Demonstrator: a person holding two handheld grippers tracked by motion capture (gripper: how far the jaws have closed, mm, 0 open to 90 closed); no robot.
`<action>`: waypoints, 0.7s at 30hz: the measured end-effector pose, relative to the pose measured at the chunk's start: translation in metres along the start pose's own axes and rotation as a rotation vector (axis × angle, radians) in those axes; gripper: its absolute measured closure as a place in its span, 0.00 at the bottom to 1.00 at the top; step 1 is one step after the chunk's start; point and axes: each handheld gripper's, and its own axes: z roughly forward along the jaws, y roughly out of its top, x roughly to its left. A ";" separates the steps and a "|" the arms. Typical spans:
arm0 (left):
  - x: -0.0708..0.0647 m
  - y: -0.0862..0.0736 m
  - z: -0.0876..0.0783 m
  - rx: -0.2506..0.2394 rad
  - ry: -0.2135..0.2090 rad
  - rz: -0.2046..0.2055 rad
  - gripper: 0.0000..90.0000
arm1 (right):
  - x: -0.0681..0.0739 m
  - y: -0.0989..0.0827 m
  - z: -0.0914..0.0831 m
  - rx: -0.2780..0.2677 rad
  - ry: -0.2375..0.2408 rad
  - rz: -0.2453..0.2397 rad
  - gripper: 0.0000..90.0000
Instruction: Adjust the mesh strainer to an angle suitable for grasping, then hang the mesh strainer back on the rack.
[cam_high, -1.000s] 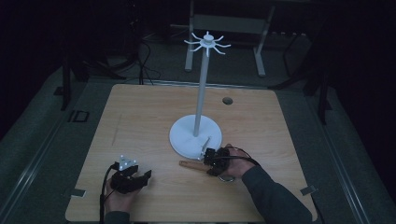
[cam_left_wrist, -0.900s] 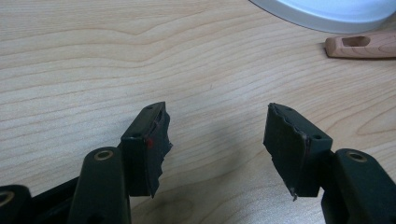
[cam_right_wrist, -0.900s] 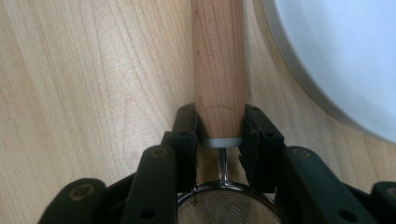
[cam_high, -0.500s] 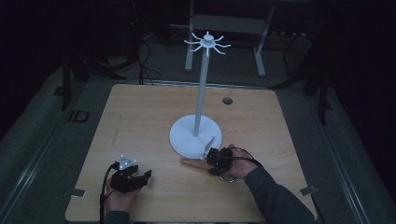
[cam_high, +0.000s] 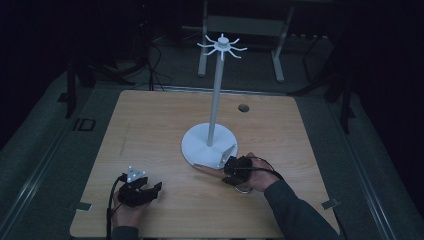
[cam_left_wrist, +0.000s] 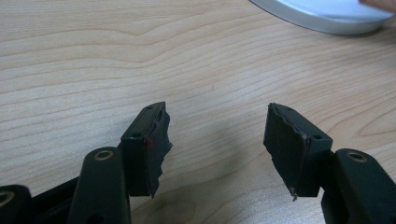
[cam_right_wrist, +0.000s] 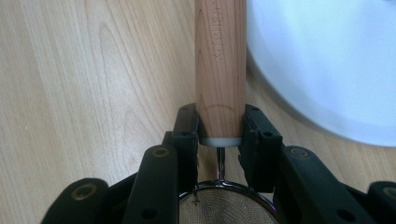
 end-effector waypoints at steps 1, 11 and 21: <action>0.000 0.000 0.000 0.000 0.000 0.001 0.45 | 0.000 0.000 -0.001 -0.008 -0.003 0.000 0.77; 0.000 0.000 0.000 0.000 0.000 0.001 0.45 | -0.002 -0.002 -0.009 -0.078 -0.034 0.028 0.77; -0.001 0.000 0.000 0.000 0.001 0.006 0.45 | -0.007 -0.004 -0.018 -0.164 -0.069 0.073 0.77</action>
